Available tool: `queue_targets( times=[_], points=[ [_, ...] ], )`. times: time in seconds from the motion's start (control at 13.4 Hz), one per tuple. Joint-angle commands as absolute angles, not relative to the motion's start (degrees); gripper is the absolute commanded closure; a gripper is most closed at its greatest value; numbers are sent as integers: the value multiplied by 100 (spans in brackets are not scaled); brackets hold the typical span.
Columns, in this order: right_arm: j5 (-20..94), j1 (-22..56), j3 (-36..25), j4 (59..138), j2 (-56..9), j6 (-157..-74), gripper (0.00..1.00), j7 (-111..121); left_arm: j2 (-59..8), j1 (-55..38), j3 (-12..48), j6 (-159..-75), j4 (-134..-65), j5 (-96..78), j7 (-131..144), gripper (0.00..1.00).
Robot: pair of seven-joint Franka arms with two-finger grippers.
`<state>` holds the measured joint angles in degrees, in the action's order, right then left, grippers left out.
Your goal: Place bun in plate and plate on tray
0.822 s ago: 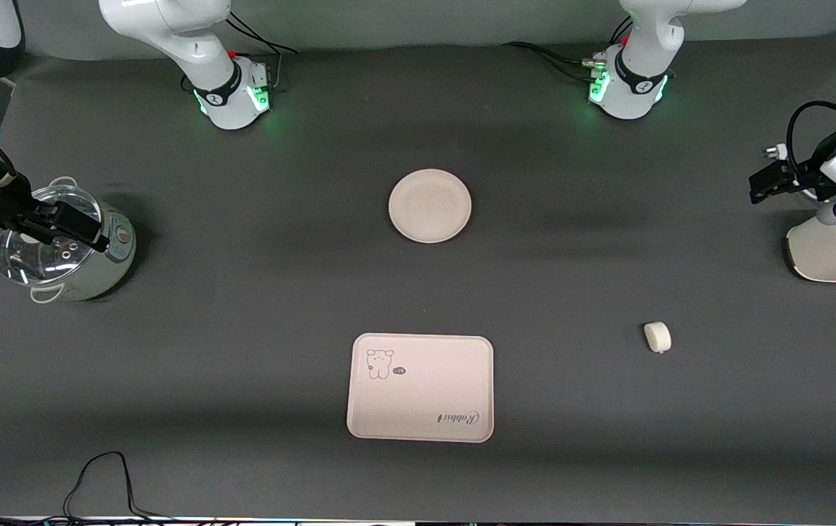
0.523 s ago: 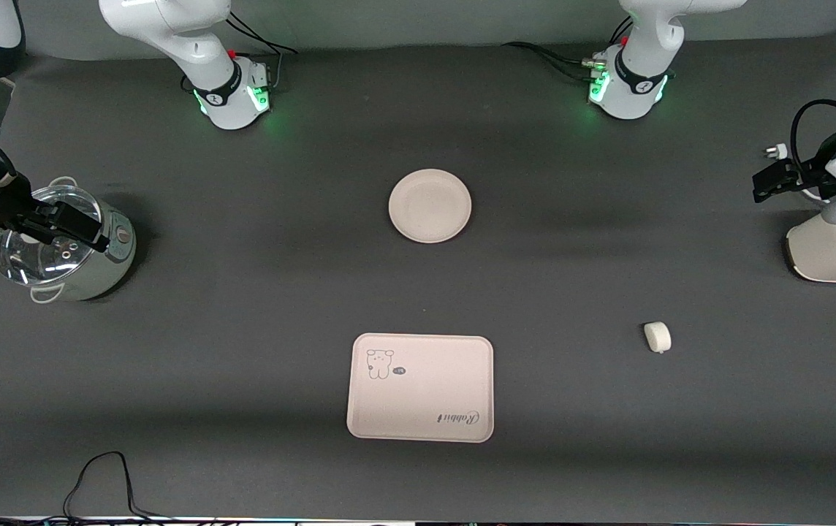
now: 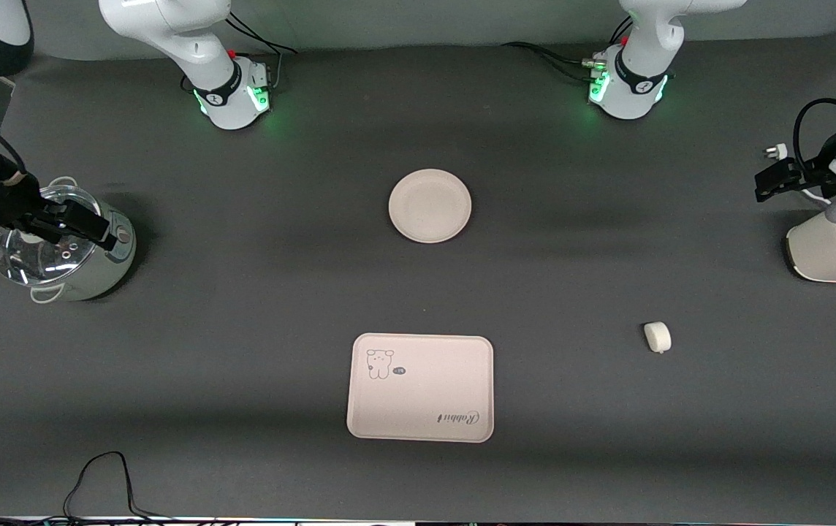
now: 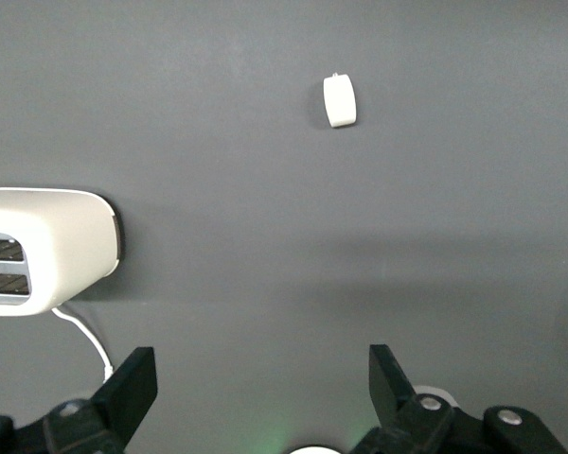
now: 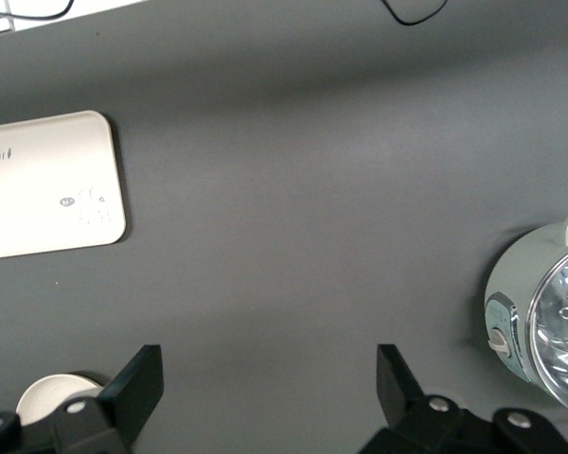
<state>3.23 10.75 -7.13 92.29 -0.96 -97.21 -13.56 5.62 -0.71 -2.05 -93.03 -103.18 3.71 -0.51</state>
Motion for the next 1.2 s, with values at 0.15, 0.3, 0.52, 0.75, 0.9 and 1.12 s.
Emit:
queue_targets(
  times=[0.15, 0.3, 0.52, 0.75, 0.9, 1.12],
  points=[
    [9, 1292, -747, 9255, -79, -9501, 0, -1468, -420, -140, -202, -8623, -8827, 422, -140, 0],
    [9, 1275, -773, 9281, -70, -9475, 0, -1406, -938, -141, -185, -8622, -8413, 378, -106, 0],
    [-35, 1301, -747, 9281, -218, -9378, 0, -1406, -1851, -158, -158, -8710, -7632, 334, -61, 0],
    [-35, 1424, -756, 9378, -272, -9220, 0, -1371, -2617, -228, -114, -8753, -7207, 334, 148, 0],
    [78, 1424, -747, 9422, -482, -9272, 0, -1196, -2943, -272, -105, -9357, -7408, 343, 499, 0],
    [597, 2027, -747, 9465, -703, -9343, 0, -2113, -3084, -395, -105, -10314, -8390, 194, 773, 0]
  ],
)
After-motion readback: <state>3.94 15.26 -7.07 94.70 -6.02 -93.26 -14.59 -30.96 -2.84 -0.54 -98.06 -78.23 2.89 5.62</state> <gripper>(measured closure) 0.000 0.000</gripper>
